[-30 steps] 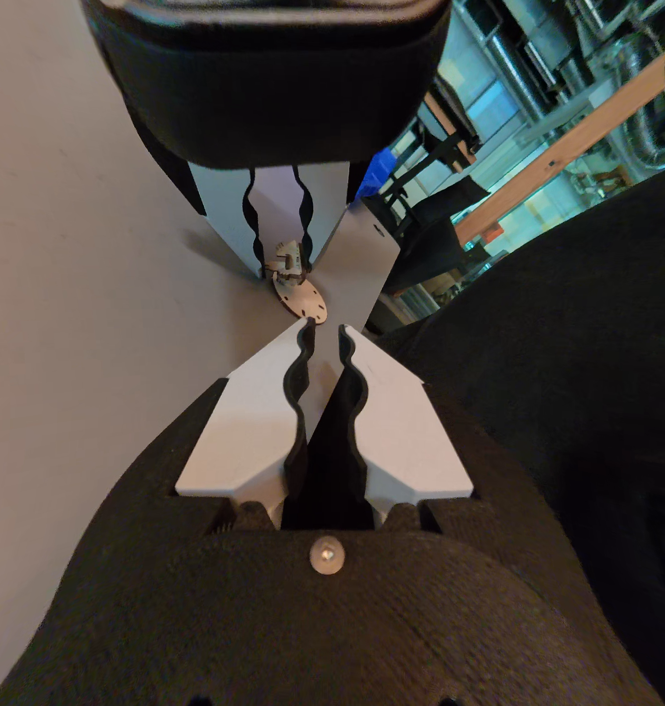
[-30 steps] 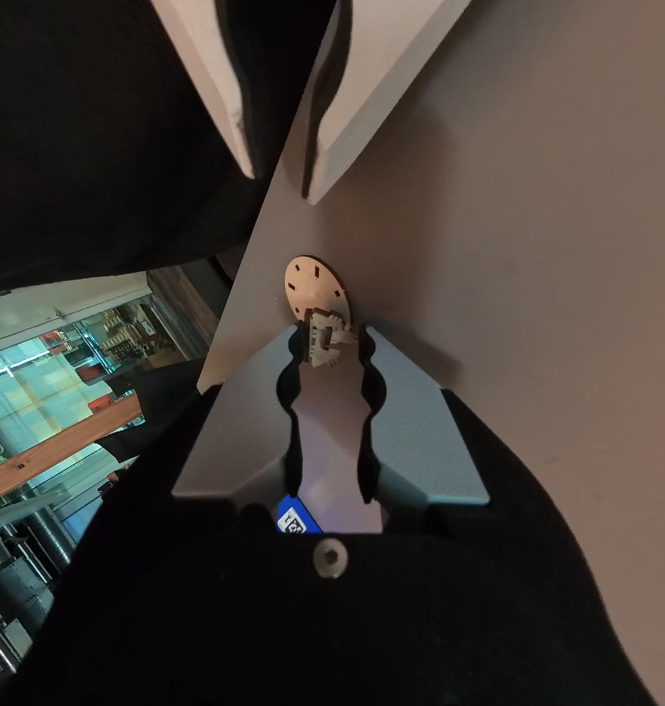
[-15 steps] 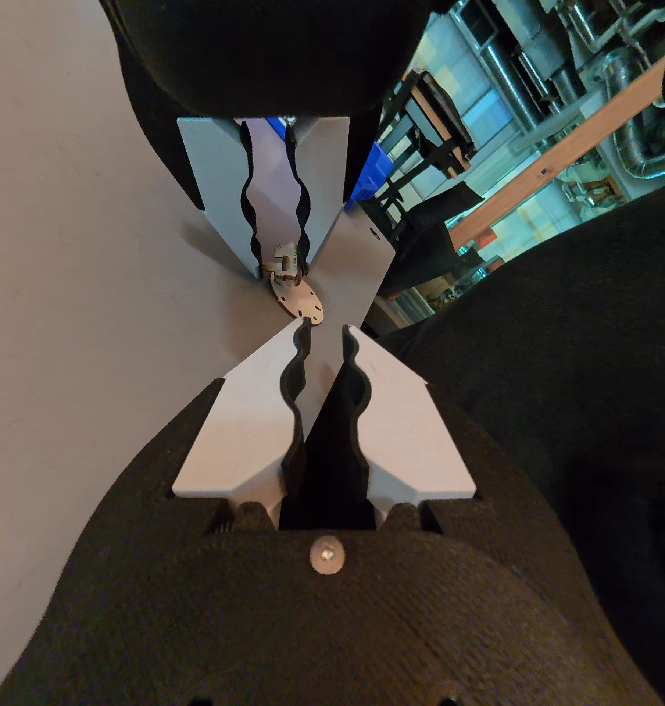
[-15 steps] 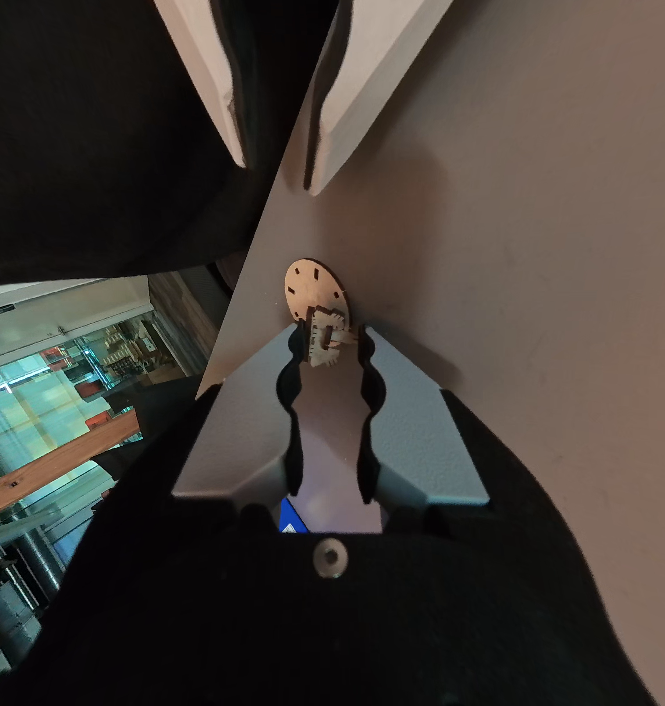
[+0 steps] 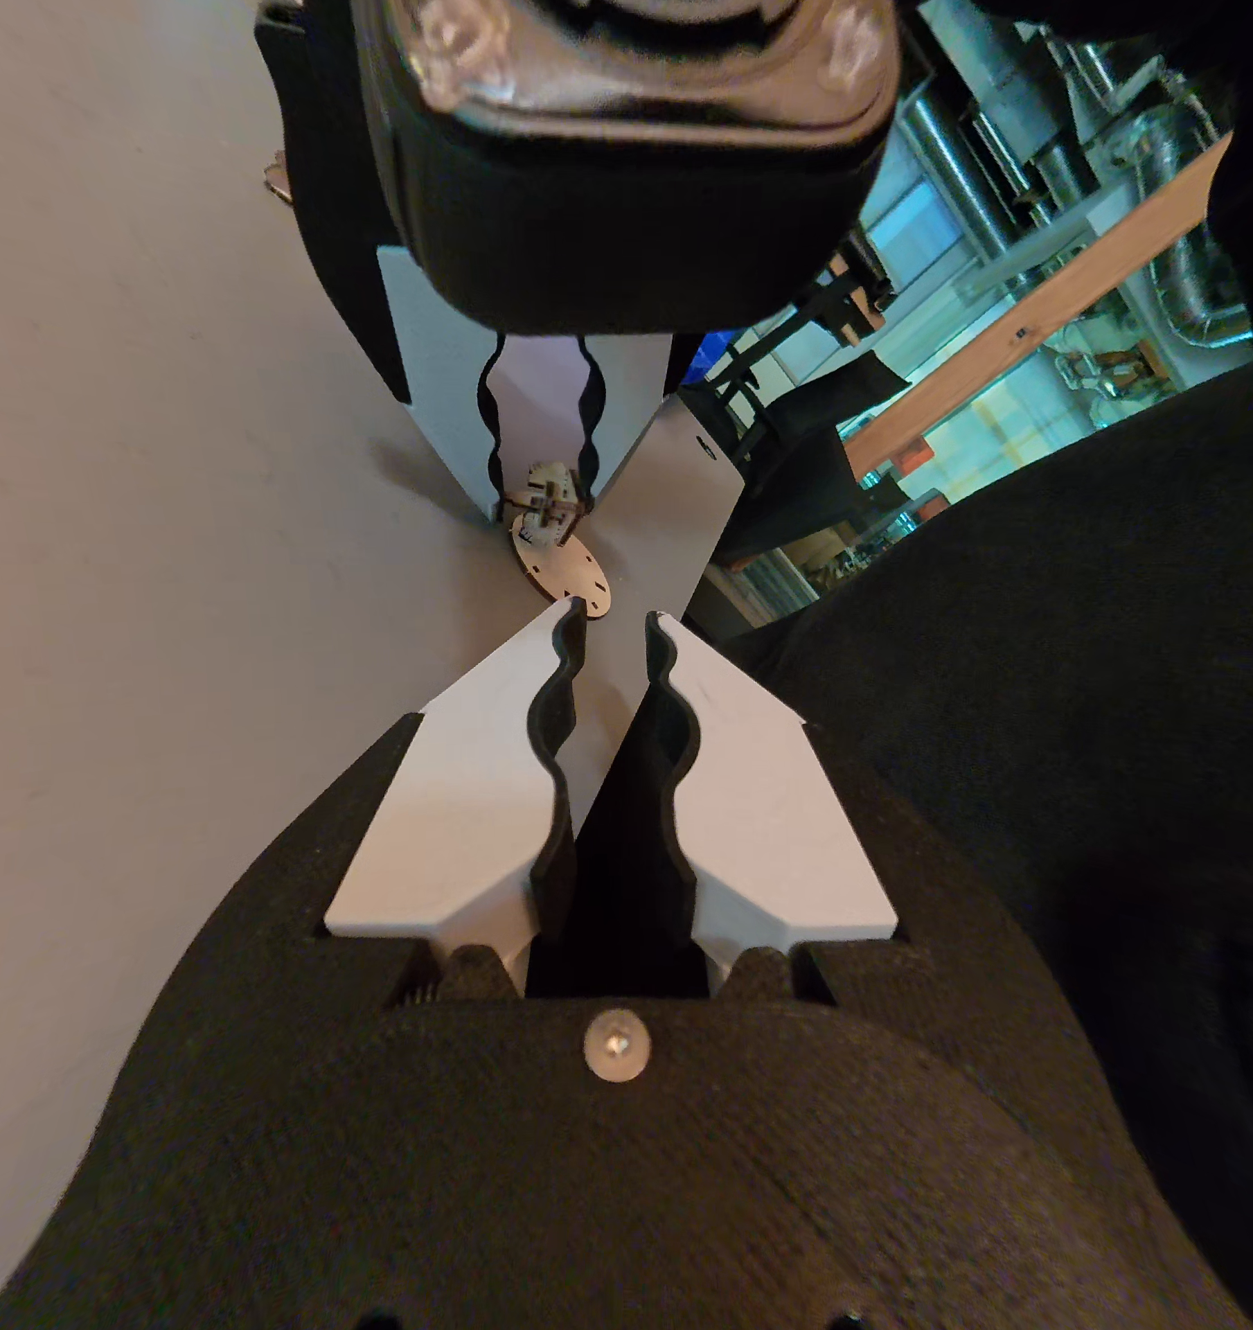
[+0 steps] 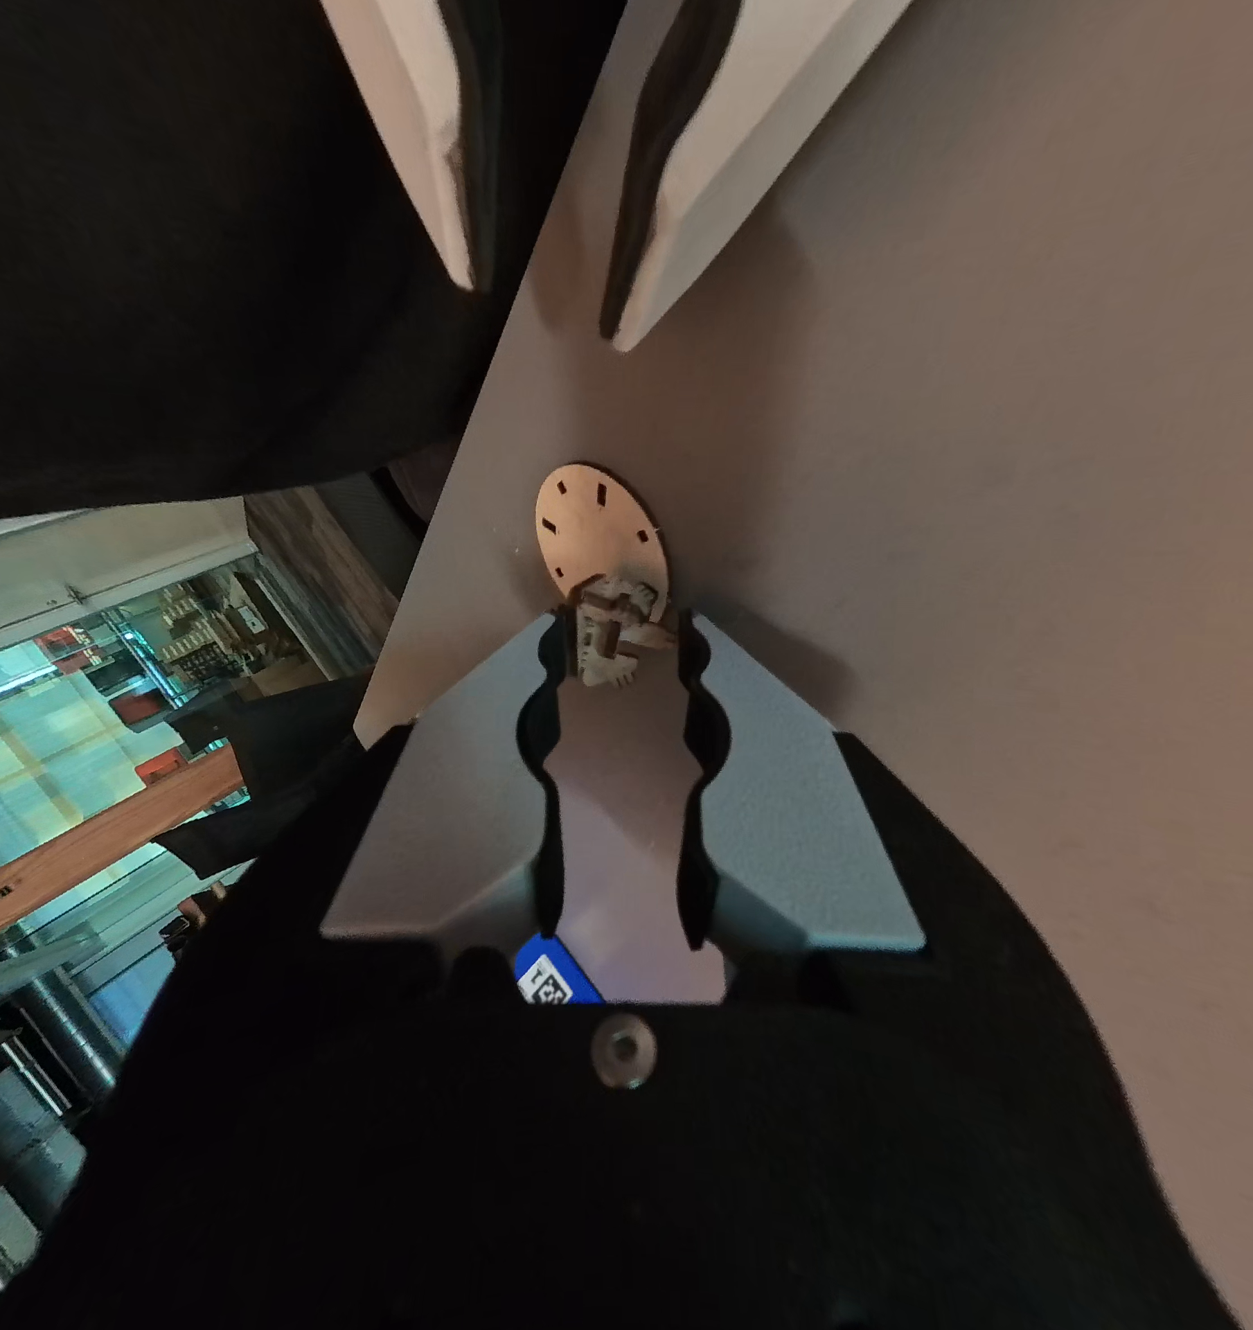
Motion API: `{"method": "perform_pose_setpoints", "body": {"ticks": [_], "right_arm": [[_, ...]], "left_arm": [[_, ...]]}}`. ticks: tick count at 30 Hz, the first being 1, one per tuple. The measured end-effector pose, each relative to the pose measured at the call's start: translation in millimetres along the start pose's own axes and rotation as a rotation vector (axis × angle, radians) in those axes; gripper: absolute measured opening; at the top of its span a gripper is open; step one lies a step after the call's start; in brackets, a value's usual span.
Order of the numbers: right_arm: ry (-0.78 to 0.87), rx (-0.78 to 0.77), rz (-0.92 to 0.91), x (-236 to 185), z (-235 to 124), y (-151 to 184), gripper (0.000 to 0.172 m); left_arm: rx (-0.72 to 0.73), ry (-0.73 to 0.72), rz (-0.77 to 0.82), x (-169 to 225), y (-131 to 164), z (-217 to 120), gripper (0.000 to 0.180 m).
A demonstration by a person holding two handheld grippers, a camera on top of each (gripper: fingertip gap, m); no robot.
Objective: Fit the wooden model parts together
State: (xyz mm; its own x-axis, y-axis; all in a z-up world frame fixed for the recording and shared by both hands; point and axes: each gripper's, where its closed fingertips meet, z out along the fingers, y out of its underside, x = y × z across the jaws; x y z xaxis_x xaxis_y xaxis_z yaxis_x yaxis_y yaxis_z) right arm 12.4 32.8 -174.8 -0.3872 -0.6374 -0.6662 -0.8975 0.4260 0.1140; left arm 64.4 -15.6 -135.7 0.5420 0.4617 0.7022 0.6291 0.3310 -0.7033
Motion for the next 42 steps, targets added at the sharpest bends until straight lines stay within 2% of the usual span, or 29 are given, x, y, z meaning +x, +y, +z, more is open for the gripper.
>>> {"method": "perform_pose_setpoints", "body": {"ticks": [12,17,20,25,28,31,33,36,42], "right_arm": [[0.037,0.049,0.026,2.0,-5.9,-0.6,0.036],[0.106,0.125,0.043,4.5,-16.2,-5.3,0.032],[0.179,0.235,0.074,5.0,-27.4,-9.5,0.021],[0.323,0.432,0.184,-7.6,-33.6,-5.3,0.015],[0.476,0.578,0.282,-13.5,-34.2,1.7,0.0],[0.613,0.79,0.415,-15.7,-44.9,4.6,0.0],[0.644,0.889,0.517,-16.9,-47.1,6.8,0.0],[0.639,0.883,0.655,-15.6,-37.7,11.3,0.0],[0.741,0.794,0.703,-2.4,-38.6,19.4,0.0]], "left_arm": [[0.002,0.003,-0.002,0.6,0.0,-0.1,0.015],[0.009,0.01,-0.006,1.3,-0.9,0.0,0.016],[0.018,0.019,-0.012,2.2,-2.2,-0.4,0.017],[0.018,0.012,-0.003,2.3,-1.8,1.7,0.019],[0.014,-0.003,0.013,1.5,-0.6,4.3,0.019],[0.019,-0.02,0.027,0.3,-0.8,6.8,0.019],[0.024,-0.029,0.032,0.0,-0.9,8.2,0.019],[0.02,-0.048,0.046,-1.1,0.5,10.6,0.019],[0.003,-0.074,0.069,-3.0,3.5,14.1,0.019]]}}
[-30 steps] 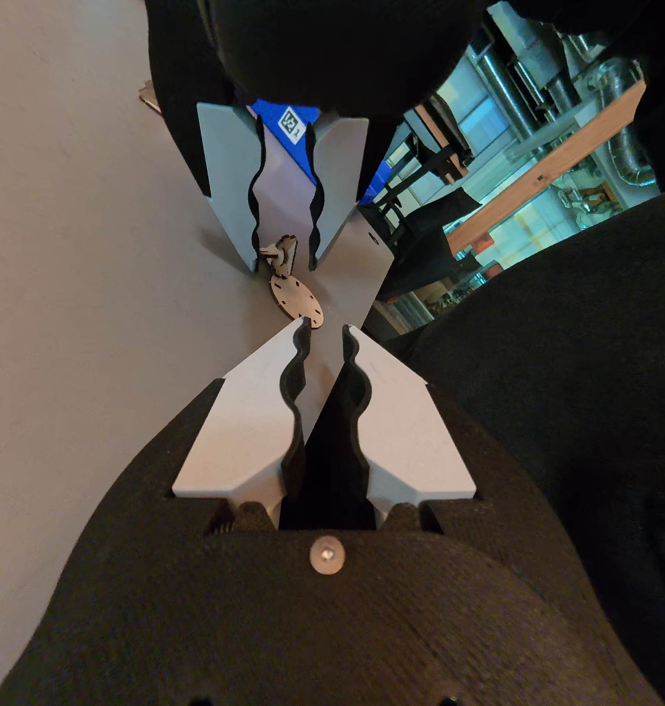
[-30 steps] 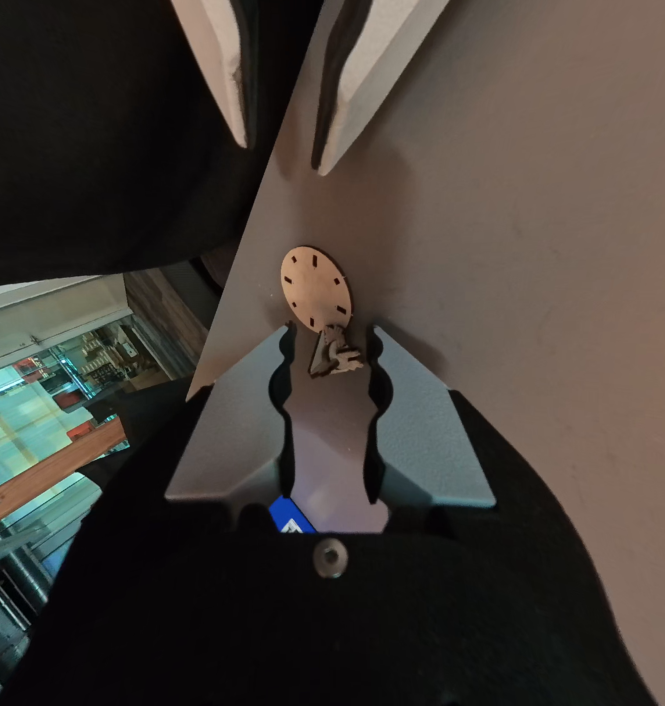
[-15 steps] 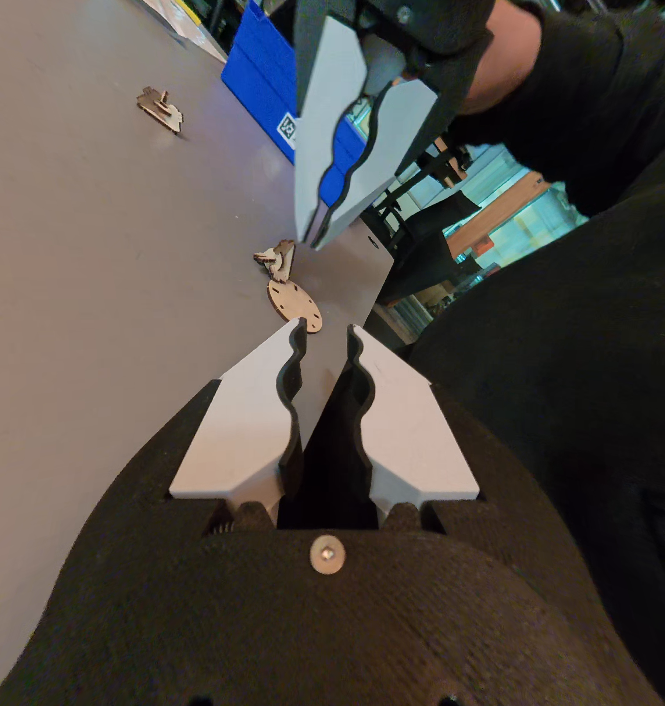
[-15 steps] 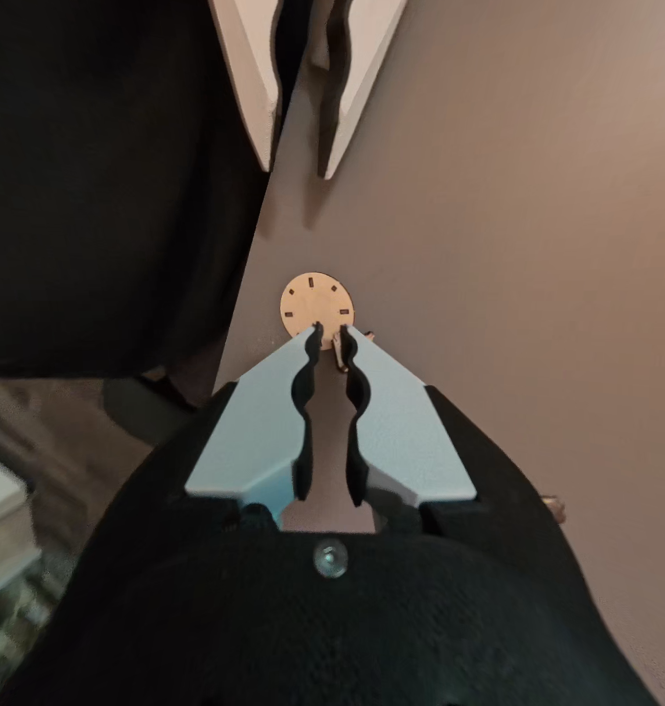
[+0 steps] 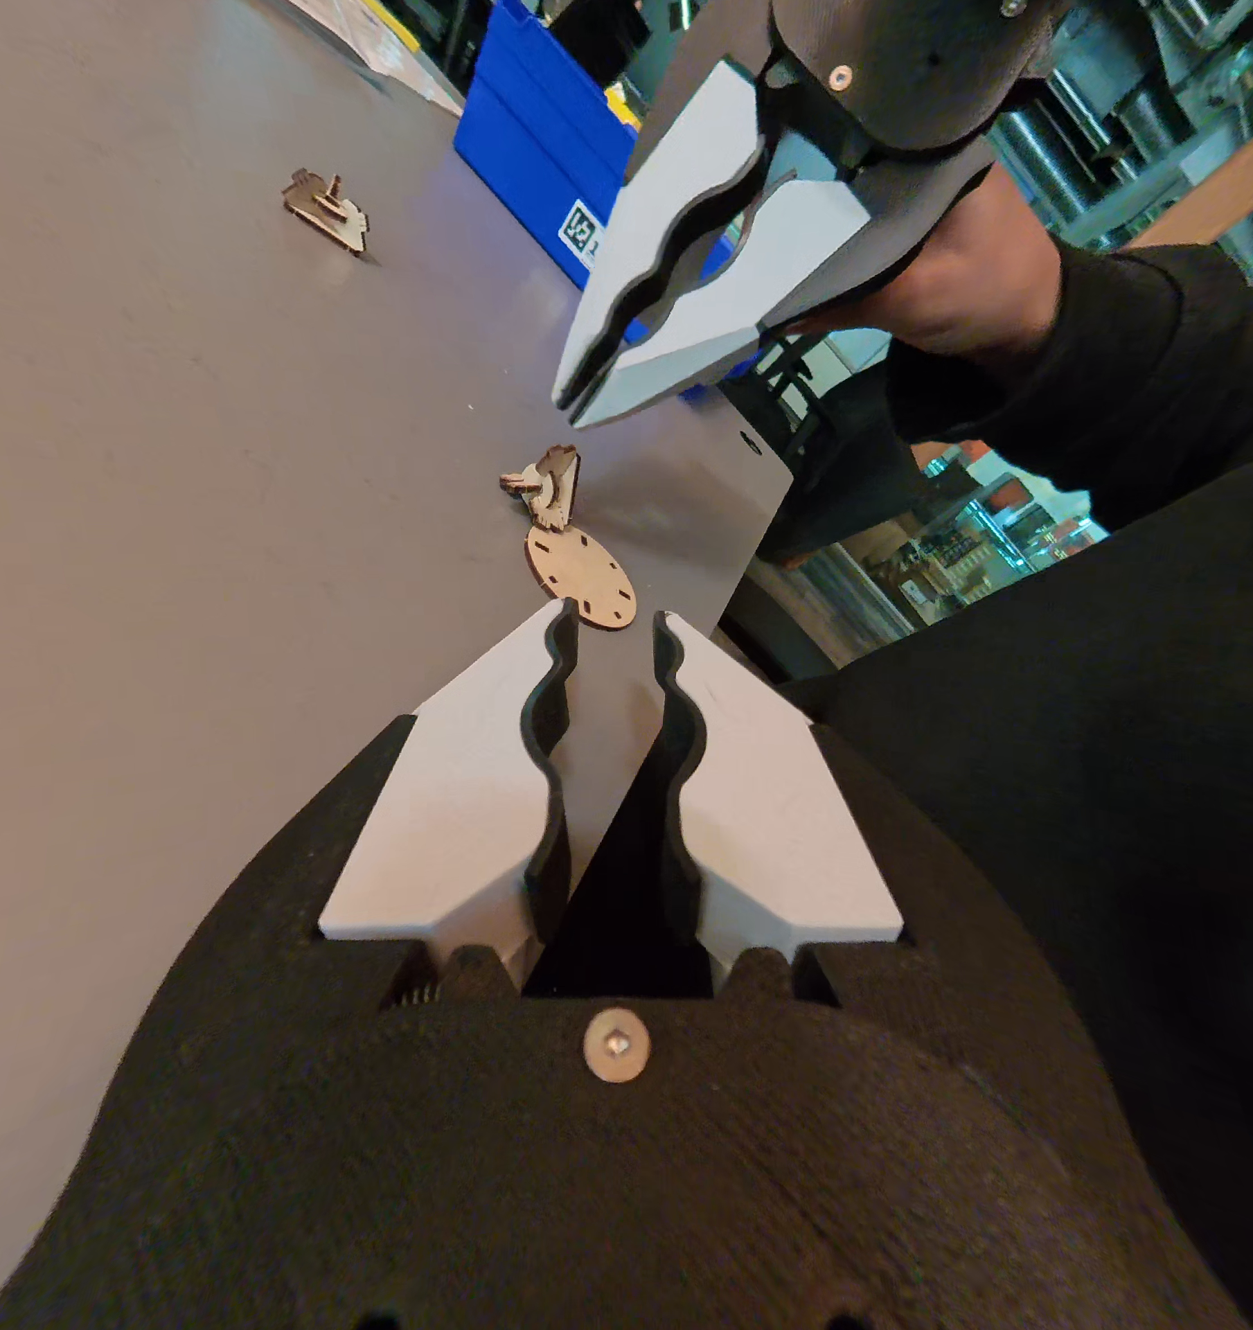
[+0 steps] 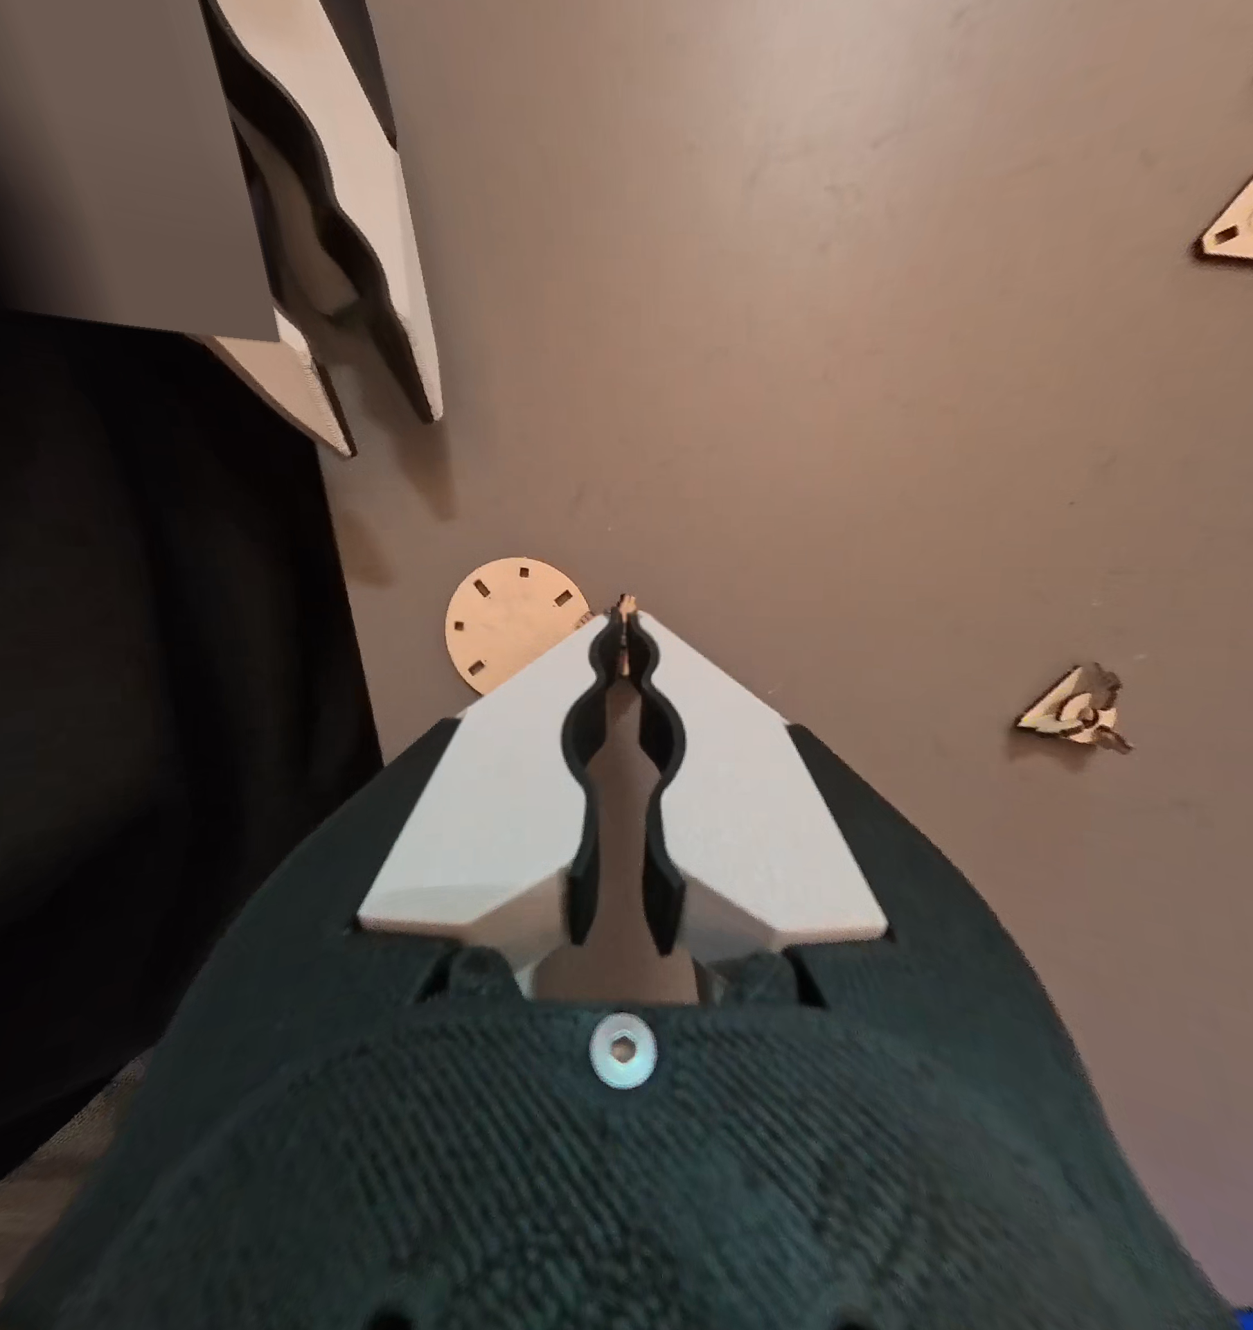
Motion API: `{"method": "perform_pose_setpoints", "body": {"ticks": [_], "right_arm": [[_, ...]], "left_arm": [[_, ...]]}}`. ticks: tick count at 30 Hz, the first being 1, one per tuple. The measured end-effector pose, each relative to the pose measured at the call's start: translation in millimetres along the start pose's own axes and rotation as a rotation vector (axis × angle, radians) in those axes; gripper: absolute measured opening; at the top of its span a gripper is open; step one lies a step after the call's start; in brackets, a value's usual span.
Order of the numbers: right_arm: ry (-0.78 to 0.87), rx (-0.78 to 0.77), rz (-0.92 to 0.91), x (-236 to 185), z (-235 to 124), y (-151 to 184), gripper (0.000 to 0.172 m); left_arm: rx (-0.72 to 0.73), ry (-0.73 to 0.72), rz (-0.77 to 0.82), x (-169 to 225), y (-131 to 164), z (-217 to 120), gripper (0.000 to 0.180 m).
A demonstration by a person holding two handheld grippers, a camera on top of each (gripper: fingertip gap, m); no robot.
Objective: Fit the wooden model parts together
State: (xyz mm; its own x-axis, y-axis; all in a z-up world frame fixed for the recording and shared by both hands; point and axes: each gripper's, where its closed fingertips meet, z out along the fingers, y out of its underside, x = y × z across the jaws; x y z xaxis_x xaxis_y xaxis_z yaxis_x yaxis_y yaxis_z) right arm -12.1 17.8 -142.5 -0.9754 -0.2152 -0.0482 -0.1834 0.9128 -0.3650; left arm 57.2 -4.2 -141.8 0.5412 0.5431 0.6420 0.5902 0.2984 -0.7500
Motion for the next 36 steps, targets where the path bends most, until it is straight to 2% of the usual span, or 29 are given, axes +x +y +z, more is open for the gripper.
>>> {"method": "perform_pose_setpoints", "body": {"ticks": [4,9,15,20,22,24,29,36], "right_arm": [[-0.022,-0.037,0.029,0.3,6.6,6.2,0.014],[-0.037,-0.095,0.039,-1.4,14.9,17.9,0.019],[-0.071,-0.094,0.059,-5.4,16.1,20.2,0.004],[-0.159,0.074,0.01,-27.4,2.2,-9.1,0.001],[-0.233,0.181,-0.044,-46.7,-6.1,-25.6,0.001],[-0.358,0.302,-0.022,-67.7,-17.2,-42.5,0.001],[-0.832,0.591,0.307,-95.1,-57.7,-75.5,0.001],[-1.091,0.724,0.524,-95.9,-65.6,-76.5,0.001]], "left_arm": [[0.004,0.0,0.002,-0.3,-0.5,-0.4,0.019],[0.005,0.003,0.003,0.3,-0.5,-0.4,0.019],[0.009,0.012,-0.003,1.0,-1.2,-1.1,0.019],[0.015,0.014,-0.005,0.9,-2.0,-1.7,0.019],[0.026,0.02,-0.008,1.3,-3.6,-2.3,0.02],[0.043,0.066,-0.012,7.3,-5.6,-2.6,0.021],[0.141,0.311,-0.064,43.6,-20.2,-8.4,0.021],[0.244,0.529,-0.072,71.1,-36.3,-28.7,0.01]]}}
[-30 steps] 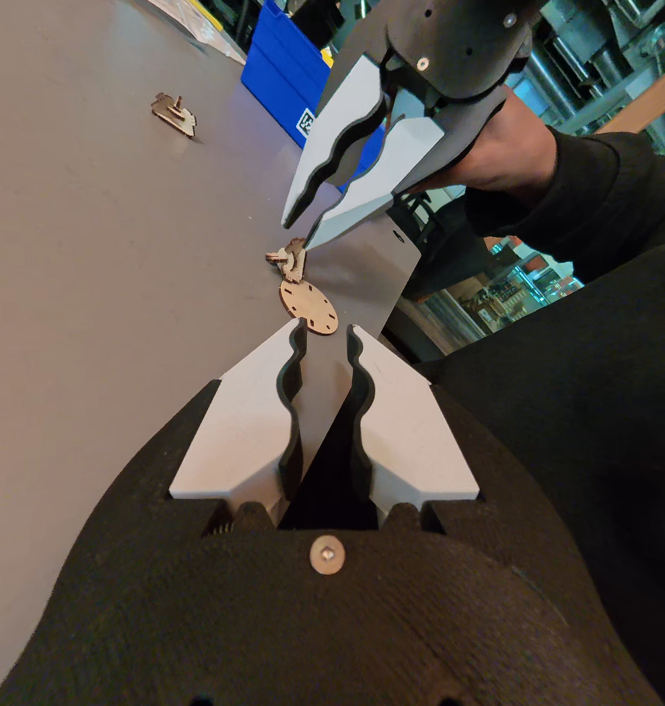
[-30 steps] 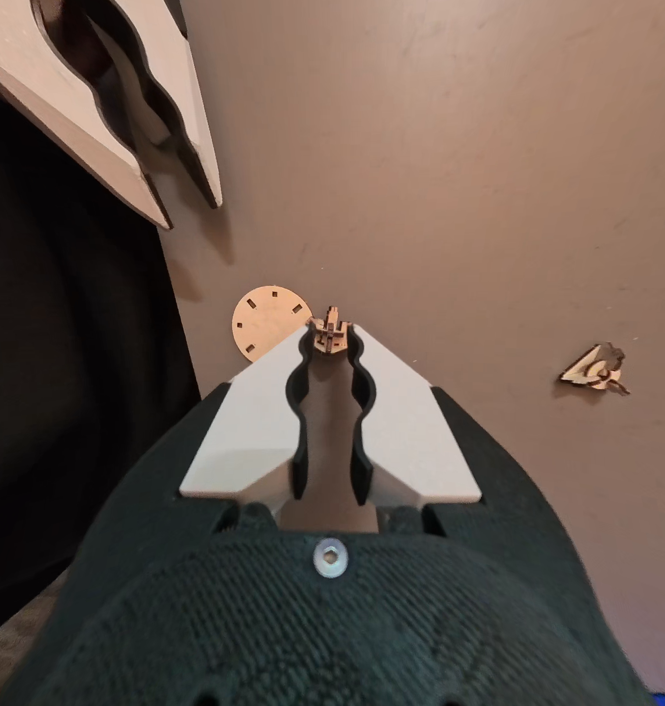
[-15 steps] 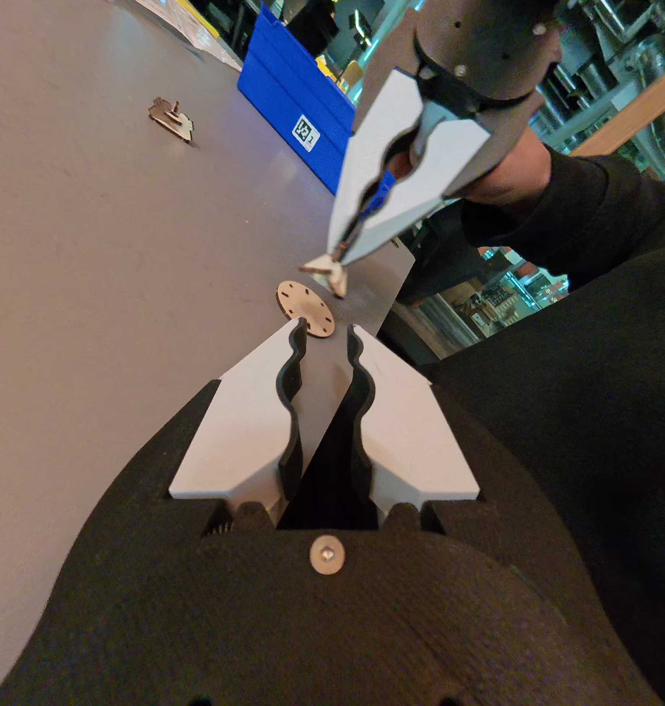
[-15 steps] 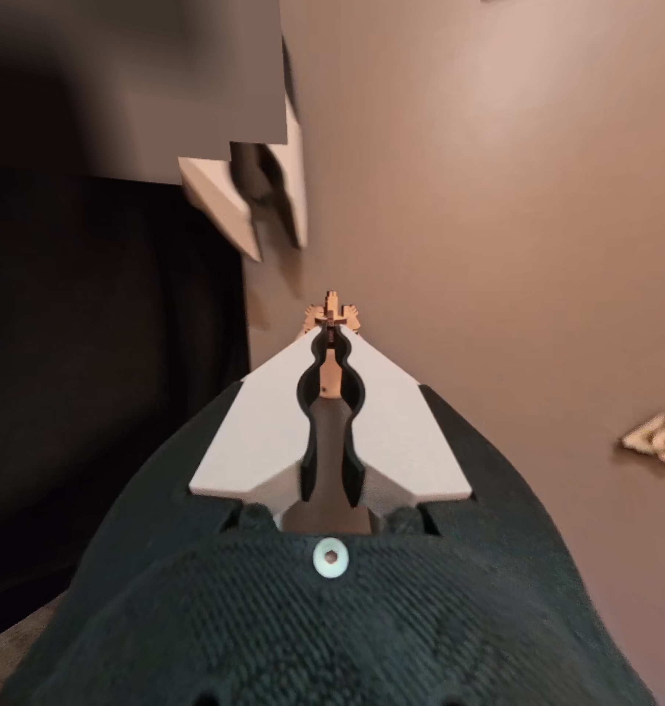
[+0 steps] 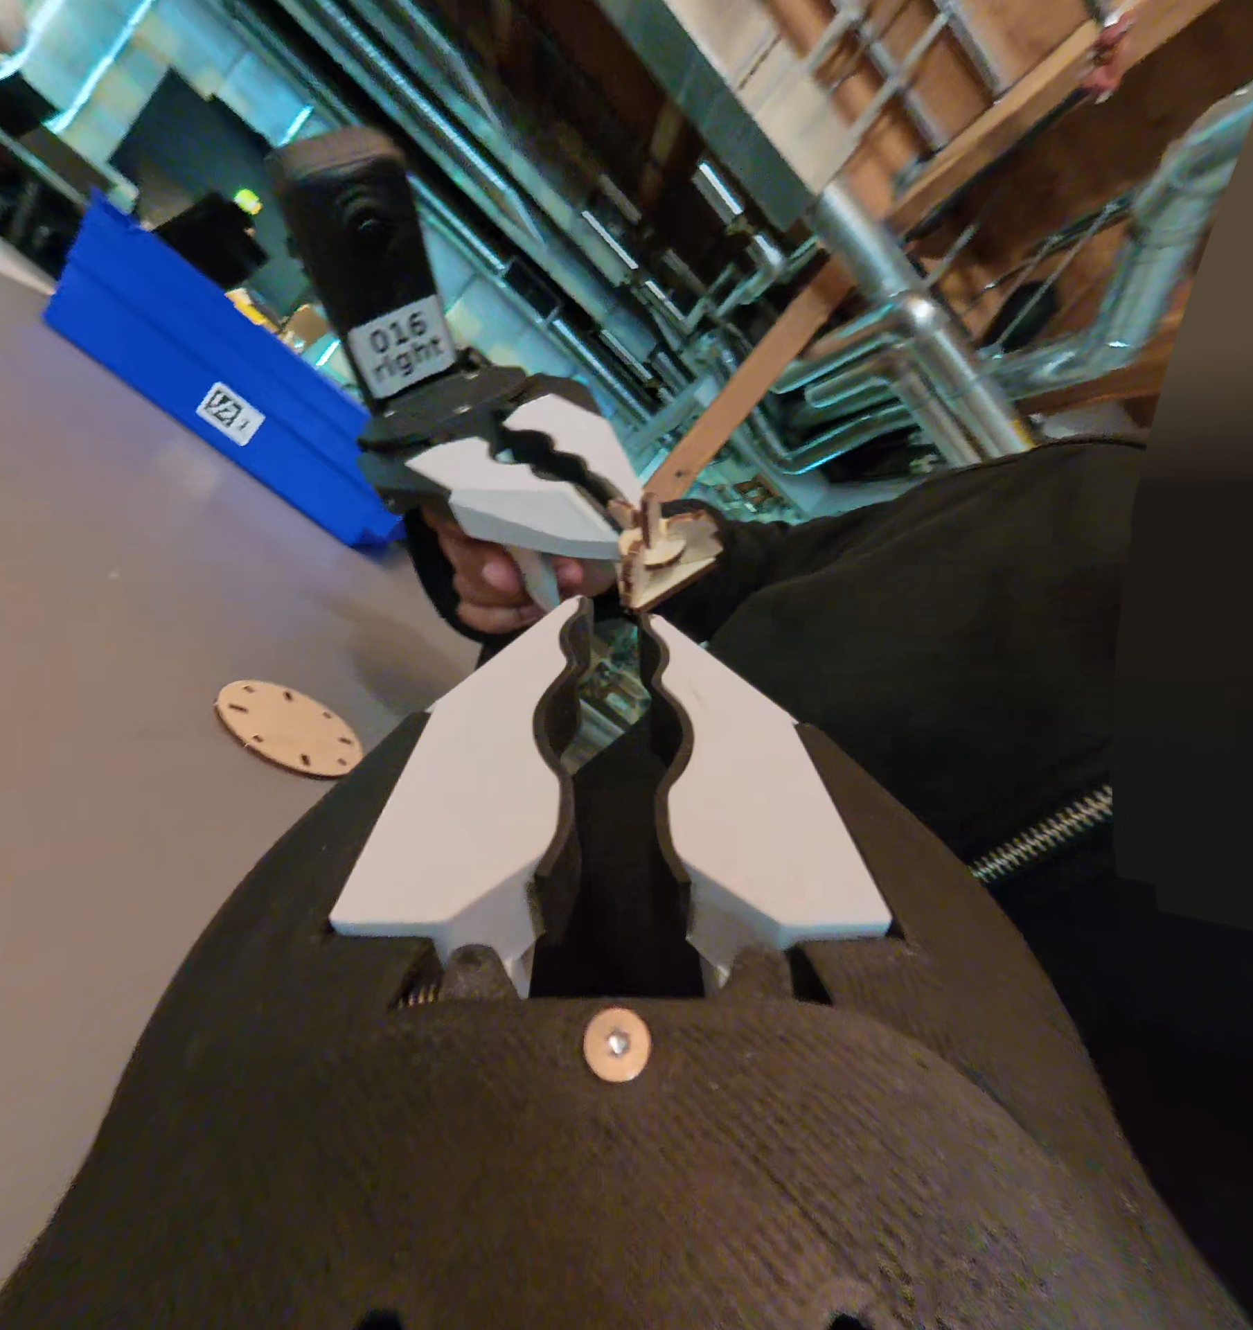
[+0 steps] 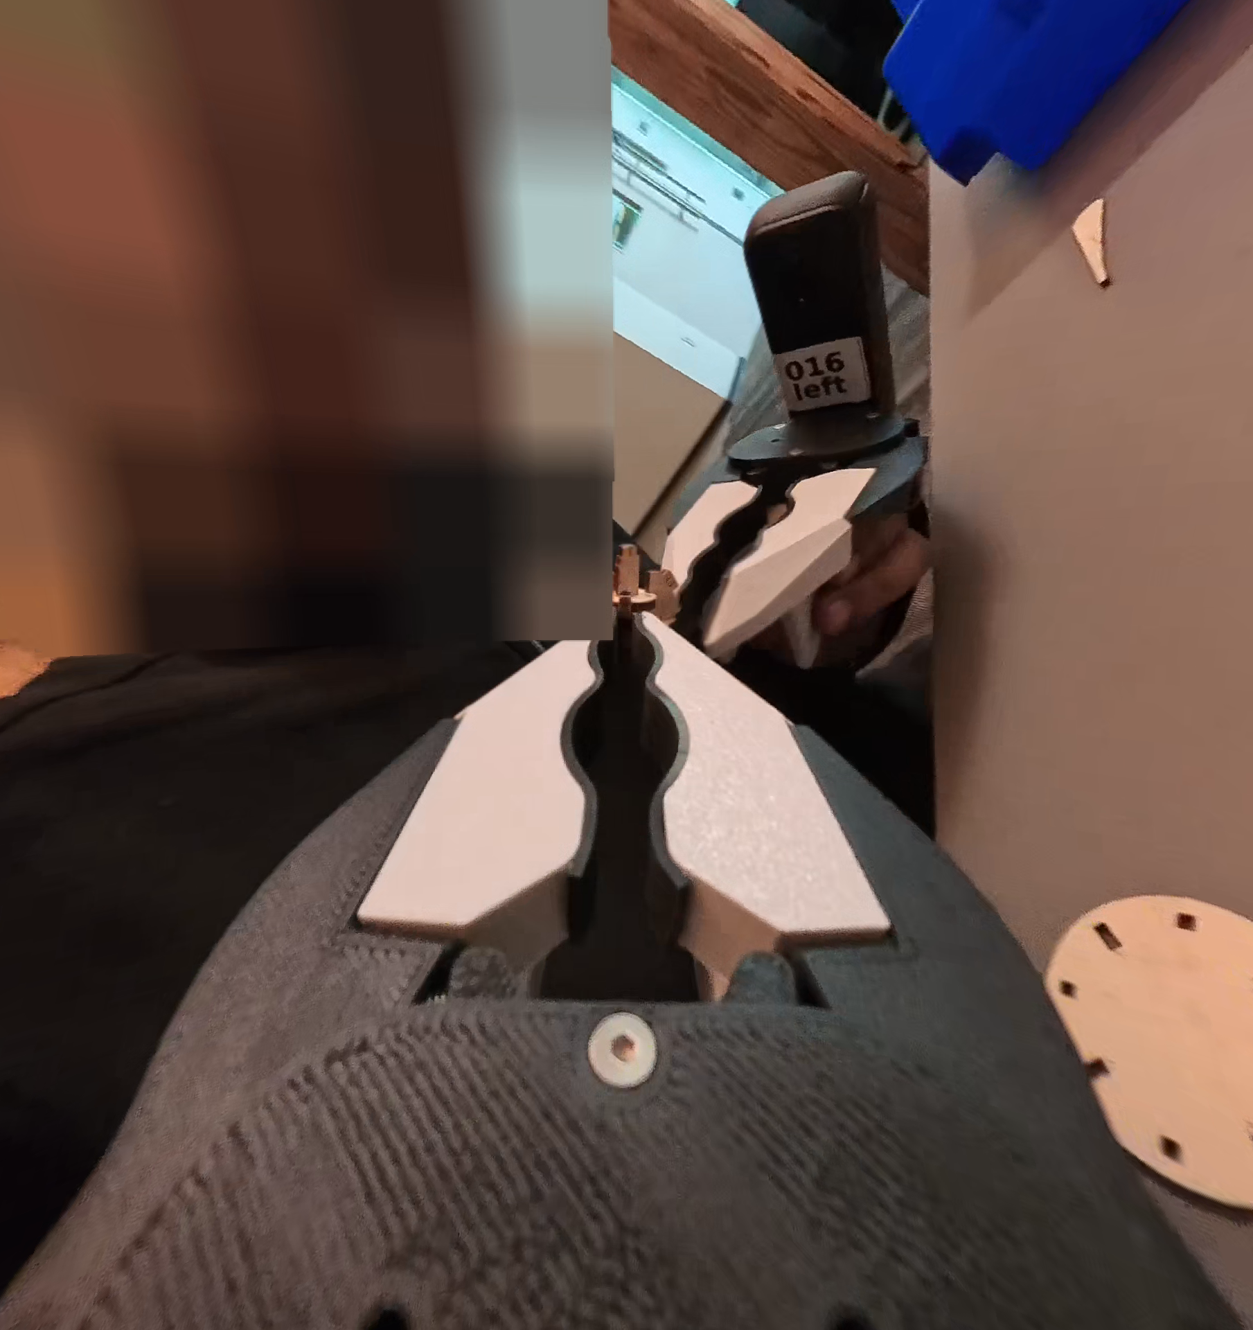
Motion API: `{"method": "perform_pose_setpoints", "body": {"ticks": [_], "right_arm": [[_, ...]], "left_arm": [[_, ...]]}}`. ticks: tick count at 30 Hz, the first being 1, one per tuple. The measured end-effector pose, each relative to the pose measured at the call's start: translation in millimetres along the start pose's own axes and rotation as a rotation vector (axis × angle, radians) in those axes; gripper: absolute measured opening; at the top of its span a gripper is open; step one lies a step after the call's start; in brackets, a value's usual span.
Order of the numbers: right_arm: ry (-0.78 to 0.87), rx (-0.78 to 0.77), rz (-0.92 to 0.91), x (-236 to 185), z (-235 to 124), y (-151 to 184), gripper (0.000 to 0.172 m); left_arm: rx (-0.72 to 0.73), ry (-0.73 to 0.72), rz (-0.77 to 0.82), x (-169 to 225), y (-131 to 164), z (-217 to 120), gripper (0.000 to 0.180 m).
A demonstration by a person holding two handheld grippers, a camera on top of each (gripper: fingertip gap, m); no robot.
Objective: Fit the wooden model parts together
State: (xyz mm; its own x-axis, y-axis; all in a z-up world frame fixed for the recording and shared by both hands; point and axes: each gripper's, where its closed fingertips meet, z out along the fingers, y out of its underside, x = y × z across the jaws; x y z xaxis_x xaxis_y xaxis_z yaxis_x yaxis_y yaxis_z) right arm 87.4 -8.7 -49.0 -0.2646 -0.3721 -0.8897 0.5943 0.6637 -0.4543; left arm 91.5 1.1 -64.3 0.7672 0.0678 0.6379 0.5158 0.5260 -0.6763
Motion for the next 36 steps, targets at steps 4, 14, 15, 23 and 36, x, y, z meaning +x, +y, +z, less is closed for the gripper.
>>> {"method": "perform_pose_setpoints", "body": {"ticks": [4,14,15,23,36], "right_arm": [[-0.046,0.01,0.047,-1.8,-1.4,2.0,0.001],[-0.101,-0.004,0.103,-4.1,-1.4,6.3,0.001],[-0.106,-0.003,0.1,-4.8,-1.7,6.0,0.001],[-0.161,0.068,0.002,3.0,-28.3,-6.3,0.001],[0.057,0.176,-0.563,36.6,-87.7,-77.5,0.0]], "left_arm": [[0.033,0.056,-0.035,5.4,-5.1,-3.2,0.008],[0.058,0.115,-0.094,9.9,-8.7,-5.8,0.007],[0.063,0.114,-0.097,9.9,-9.4,-6.8,0.007],[0.09,-0.019,0.004,-3.2,-15.7,-11.0,0.011],[-0.156,-0.584,0.432,-88.3,-60.9,16.0,0.0]]}}
